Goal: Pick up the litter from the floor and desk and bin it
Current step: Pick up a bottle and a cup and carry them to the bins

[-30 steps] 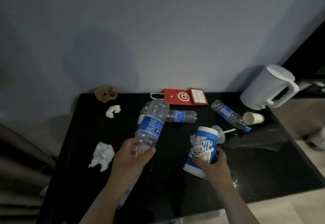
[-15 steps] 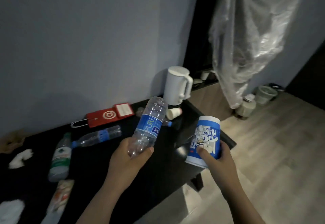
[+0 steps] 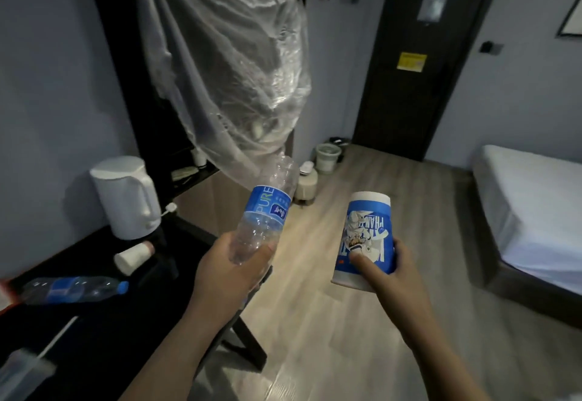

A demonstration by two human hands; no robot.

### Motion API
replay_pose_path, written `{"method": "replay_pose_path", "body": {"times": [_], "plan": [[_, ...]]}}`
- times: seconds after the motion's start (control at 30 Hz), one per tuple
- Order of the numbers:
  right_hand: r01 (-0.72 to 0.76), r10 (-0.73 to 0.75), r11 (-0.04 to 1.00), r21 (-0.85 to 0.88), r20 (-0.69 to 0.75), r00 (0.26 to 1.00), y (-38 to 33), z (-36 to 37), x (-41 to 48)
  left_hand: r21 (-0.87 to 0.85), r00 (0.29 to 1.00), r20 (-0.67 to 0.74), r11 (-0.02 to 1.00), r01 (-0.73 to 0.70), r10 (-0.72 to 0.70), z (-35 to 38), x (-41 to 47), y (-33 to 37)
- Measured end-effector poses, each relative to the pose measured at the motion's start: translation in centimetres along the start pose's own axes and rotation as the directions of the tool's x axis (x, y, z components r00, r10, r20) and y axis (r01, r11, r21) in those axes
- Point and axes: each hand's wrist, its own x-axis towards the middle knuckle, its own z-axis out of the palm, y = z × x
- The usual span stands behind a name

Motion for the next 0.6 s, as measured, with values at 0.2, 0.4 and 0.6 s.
{"method": "replay_pose_path", "body": {"times": [0.2, 0.4, 0.6], "plan": [[-0.011, 0.012, 1.000, 0.013, -0.122, 0.992, 1.1, -3.9, 5.9, 0.040, 0.987, 0.163, 0.999, -0.019, 0.012, 7.7, 7.2, -0.4], [0.011, -0.015, 1.000, -0.020, -0.177, 0.984, 0.2, -4.8, 14.8, -0.046, 0.969, 0.247, 0.999, -0.015, 0.026, 12.7, 17.2, 0.2], [0.034, -0.041, 0.999, -0.038, -0.193, 0.980, -1.6, -3.3, 24.9, 0.055, 0.974, 0.216, 0.996, -0.075, 0.062, 16.1, 26.9, 2.3]]}}
